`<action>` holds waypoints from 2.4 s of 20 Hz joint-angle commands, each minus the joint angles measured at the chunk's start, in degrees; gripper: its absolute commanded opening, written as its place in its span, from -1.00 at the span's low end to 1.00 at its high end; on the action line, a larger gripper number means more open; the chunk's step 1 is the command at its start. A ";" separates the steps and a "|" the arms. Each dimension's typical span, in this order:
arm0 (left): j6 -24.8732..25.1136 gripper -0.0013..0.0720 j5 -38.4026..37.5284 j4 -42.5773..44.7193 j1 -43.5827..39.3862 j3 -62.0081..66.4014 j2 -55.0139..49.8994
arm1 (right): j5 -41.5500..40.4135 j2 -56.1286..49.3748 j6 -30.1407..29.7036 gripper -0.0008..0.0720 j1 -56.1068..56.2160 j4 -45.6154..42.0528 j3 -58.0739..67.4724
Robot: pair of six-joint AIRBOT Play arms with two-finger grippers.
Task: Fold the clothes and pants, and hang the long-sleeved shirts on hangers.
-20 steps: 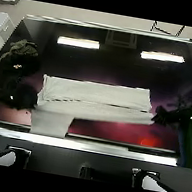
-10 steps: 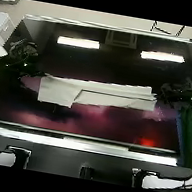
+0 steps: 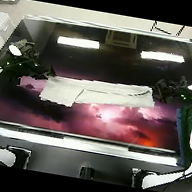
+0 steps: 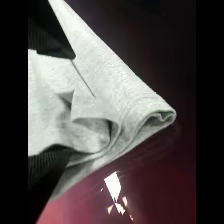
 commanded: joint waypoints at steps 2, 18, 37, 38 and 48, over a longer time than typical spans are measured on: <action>-0.39 0.85 -3.41 0.07 1.88 0.35 2.69 | 7.45 -0.72 -0.74 0.97 -3.67 -8.04 2.67; -0.26 0.66 6.95 -3.98 -12.52 0.04 13.00 | 8.09 -3.30 -9.22 -0.87 2.91 6.88 2.67; -8.61 -0.90 44.37 -56.61 -51.91 0.42 -13.44 | 11.80 33.83 0.02 -0.87 18.47 6.56 2.64; -6.47 -0.90 43.87 -56.39 -50.60 0.42 -13.38 | 10.43 33.00 0.07 -0.87 19.61 6.54 2.64; -2.34 -0.91 20.94 -16.02 -12.41 0.35 12.96 | -4.35 10.14 0.87 -0.87 38.75 9.86 2.67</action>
